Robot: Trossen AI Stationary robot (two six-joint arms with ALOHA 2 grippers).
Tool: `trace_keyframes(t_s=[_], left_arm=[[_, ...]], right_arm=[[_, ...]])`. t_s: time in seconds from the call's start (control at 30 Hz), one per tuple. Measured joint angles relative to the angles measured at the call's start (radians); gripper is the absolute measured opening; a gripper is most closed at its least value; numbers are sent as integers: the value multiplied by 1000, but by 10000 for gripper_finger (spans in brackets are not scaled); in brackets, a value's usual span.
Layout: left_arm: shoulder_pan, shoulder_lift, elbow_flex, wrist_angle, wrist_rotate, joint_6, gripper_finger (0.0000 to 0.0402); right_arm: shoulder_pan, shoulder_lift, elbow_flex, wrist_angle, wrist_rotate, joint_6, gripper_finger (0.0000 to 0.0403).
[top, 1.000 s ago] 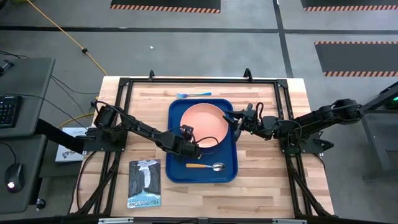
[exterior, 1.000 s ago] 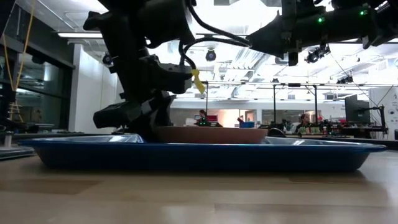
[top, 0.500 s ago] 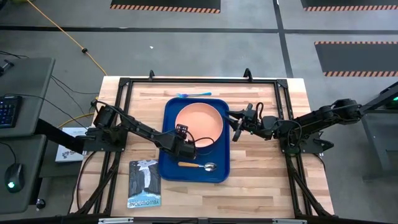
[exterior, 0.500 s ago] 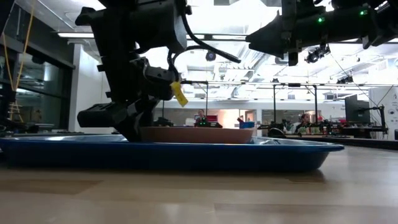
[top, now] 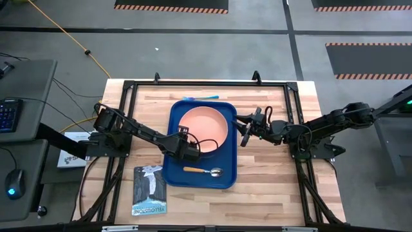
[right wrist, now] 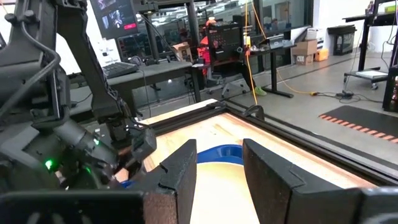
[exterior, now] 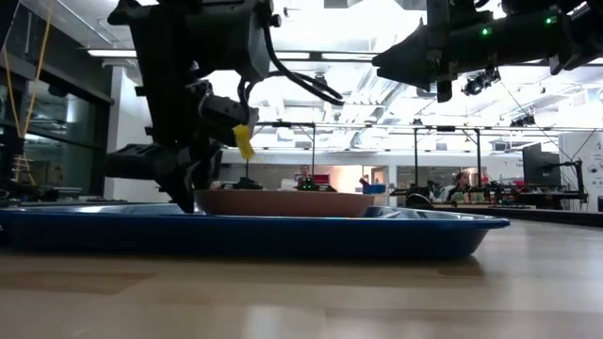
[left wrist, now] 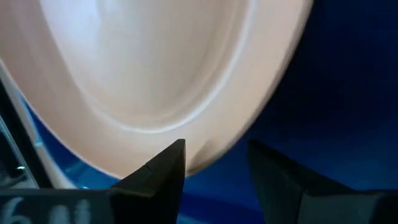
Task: Pick and place plate/cup/fork/spoon on tray
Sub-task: Put the light orange plate on the blue serving tray, then put the purple fork on the blue serving tray
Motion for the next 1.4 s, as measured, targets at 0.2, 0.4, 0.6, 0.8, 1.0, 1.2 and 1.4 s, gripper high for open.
trace_keyframes(t_s=[0.2,0.4,0.6,0.8,1.0,1.2,1.4], left_arm=[[6,1,0,-30,38,-45,161],[6,1,0,-65,51,-62,161],[6,-7,1,-85,45,-63,161],[6,-46,60,-136,44,-80,161],[-1,-164,105,-251,34,-162,161],[-18,-373,69,-235,-59,-278,161],[-65,-606,-65,-115,-299,-355,161]], right_arm=[[0,0,0,1,0,0,122],[0,0,0,1,0,0,122],[0,0,0,1,0,0,122],[0,0,0,1,0,0,122],[0,0,0,-12,0,-1,122],[0,0,0,-26,0,-1,122],[0,0,0,-30,0,-1,122]])
